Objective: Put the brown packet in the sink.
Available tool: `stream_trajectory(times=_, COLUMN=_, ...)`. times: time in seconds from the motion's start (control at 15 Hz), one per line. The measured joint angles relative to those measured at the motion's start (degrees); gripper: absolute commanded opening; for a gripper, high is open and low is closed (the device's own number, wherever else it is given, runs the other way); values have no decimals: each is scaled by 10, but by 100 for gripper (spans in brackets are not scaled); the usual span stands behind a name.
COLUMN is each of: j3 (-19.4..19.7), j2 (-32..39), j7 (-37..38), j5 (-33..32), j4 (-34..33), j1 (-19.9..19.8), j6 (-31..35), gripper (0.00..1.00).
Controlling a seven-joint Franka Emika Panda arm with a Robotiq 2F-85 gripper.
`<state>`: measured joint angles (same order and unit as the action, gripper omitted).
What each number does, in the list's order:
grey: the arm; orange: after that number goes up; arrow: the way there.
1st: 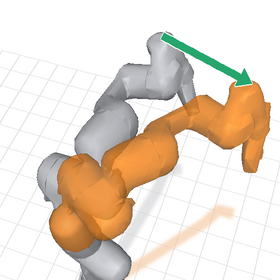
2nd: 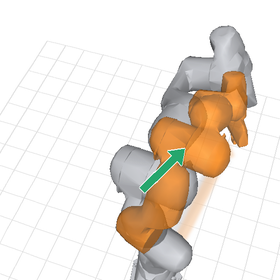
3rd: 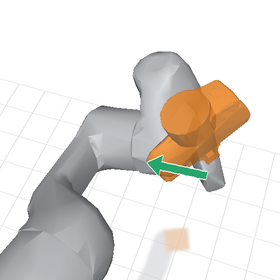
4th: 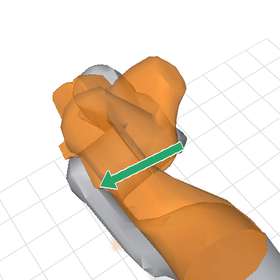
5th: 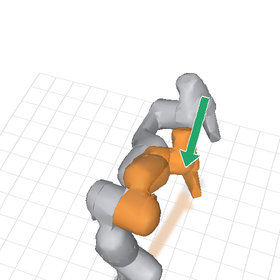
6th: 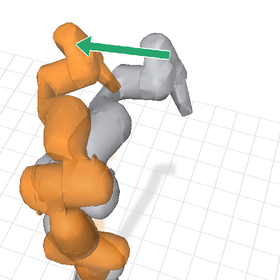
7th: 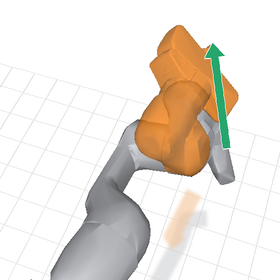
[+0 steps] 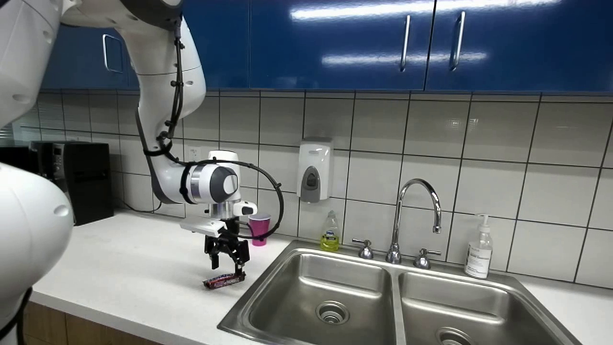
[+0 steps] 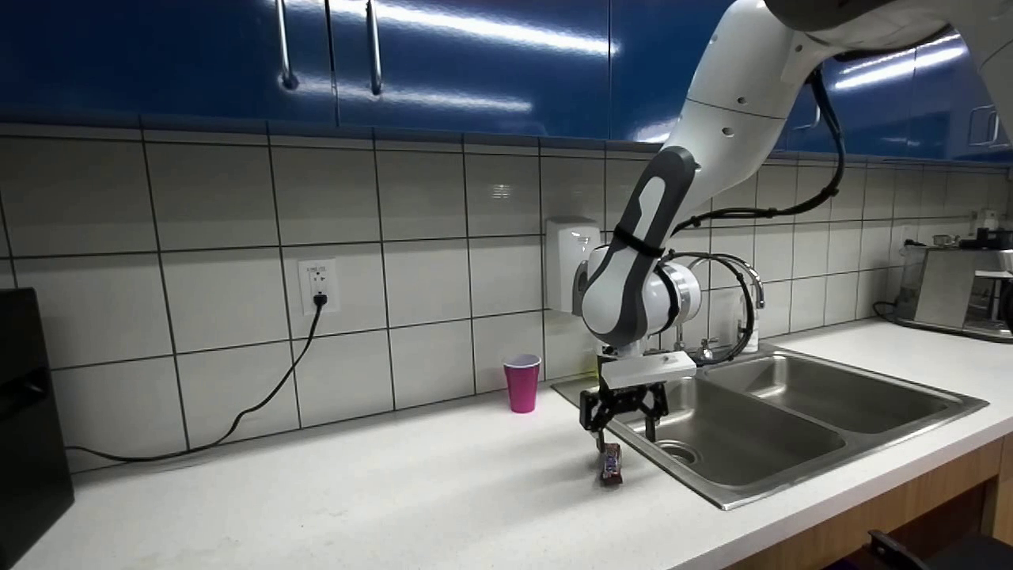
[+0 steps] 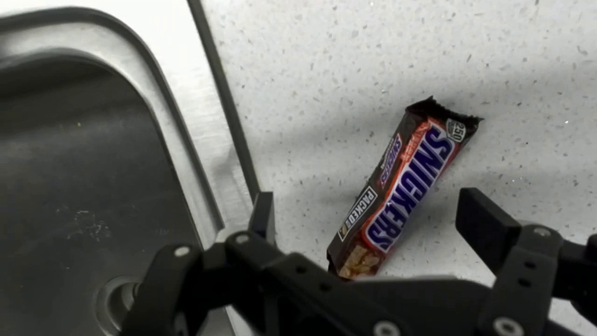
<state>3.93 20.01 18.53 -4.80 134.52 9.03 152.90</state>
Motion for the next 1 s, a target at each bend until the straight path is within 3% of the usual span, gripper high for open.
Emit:
stream_trajectory(times=0.47, j3=2, j2=0, j7=86, j5=13, j4=-2, j1=20, j6=-22, gripper=100)
stream_trajectory(times=1.0, j3=2, j2=22, j7=111, j5=59, j4=-25, j1=20, j6=-22, gripper=100)
